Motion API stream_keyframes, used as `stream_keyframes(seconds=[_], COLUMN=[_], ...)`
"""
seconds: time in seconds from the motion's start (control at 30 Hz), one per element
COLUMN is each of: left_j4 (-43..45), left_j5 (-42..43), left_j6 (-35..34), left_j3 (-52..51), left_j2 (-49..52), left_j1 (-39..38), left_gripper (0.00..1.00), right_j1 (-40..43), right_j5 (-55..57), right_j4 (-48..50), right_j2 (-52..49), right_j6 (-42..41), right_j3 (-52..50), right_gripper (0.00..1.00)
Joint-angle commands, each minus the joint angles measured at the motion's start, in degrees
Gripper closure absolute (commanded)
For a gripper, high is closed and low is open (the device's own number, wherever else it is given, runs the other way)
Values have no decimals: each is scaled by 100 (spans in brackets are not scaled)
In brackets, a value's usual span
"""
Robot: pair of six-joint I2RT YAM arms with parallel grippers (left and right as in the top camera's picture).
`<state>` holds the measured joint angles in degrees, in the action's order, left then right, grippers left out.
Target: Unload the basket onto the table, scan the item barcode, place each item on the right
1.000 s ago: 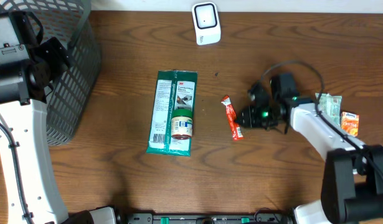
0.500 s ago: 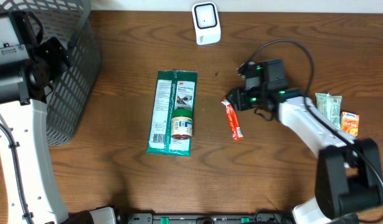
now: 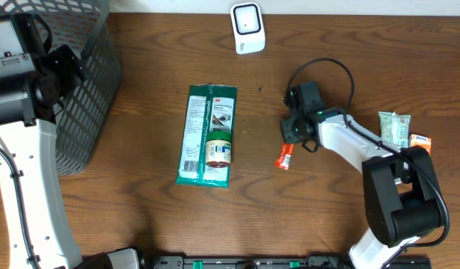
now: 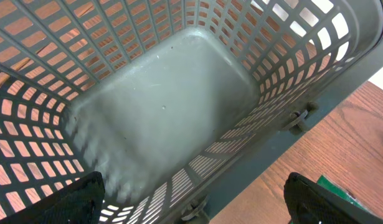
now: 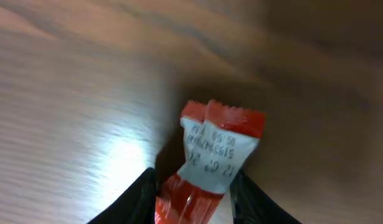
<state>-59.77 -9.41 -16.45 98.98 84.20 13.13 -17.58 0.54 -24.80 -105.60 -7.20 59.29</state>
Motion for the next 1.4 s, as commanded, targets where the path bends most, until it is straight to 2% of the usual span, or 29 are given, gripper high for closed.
stream_keyframes(seconds=[0.0,0.17,0.27,0.4,0.43,0.57,1.07,1.2,1.37], left_j4=[-4,-4,-4,-2,-2,-4,-2,-4,-4], left_j5=[-72,-72,-72,-72,-72,-72,-72,-72,-72], left_j6=[55,55,55,55,55,55,55,55,55], left_j3=[35,35,35,35,35,35,35,35,35], left_j2=[2,2,2,2,2,2,2,2,2], left_j1=[31,31,31,31,31,31,31,31,31], left_gripper=[8,7,8,8,8,8,7,8,8], right_j1=[160,162,164,164,164,177,-393,-540,-522], right_j5=[433,282,-83,-581,-575,-575,-739,-1093,-1792], right_j4=[-385,-1281,-1814,-2260,-2457,-2741,-1980,-1561,-678], right_j2=[72,326,516,597,597,597,595,595,595], right_j6=[-352,-920,-1397,-2424,-2979,-3779,-5246,-5613,-5622], right_j3=[35,105,105,105,103,94,-437,-448,-448], right_gripper=[65,62,55,53,53,50,53,54,55])
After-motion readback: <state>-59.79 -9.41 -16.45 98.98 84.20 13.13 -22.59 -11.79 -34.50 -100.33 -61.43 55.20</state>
